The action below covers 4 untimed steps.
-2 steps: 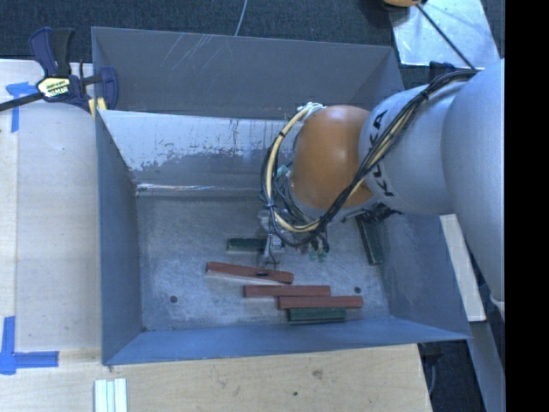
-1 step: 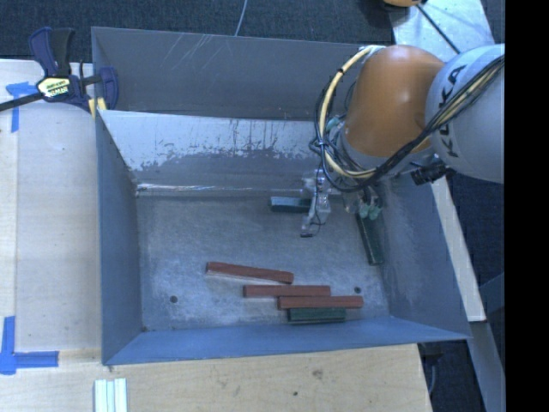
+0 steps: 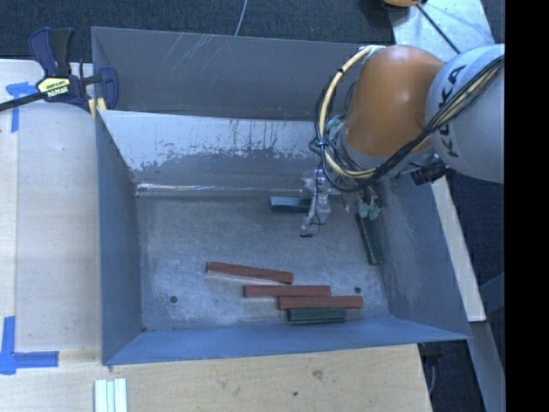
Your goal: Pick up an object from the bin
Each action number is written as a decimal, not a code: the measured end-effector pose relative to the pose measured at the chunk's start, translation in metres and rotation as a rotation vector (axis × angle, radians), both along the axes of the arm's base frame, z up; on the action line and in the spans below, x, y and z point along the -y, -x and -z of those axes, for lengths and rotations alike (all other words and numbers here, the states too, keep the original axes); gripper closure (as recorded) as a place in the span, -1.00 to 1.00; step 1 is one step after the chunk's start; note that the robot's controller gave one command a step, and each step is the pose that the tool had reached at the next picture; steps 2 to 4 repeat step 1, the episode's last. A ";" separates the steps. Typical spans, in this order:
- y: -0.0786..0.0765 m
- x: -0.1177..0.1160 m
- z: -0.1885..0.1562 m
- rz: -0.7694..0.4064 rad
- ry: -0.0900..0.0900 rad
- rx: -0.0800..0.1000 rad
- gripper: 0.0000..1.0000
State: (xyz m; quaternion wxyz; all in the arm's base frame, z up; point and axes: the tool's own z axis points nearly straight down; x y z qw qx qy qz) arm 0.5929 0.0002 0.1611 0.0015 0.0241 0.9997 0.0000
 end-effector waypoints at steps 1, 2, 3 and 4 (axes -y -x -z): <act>-0.007 0.003 -0.044 -0.002 0.000 -0.003 1.00; -0.007 0.003 -0.044 -0.002 0.000 -0.003 1.00; -0.007 0.003 -0.044 -0.002 0.000 -0.003 1.00; -0.007 0.003 -0.044 -0.002 0.000 -0.003 1.00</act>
Offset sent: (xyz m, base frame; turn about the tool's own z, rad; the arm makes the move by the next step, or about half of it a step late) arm -0.0028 -0.0024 0.0733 0.0335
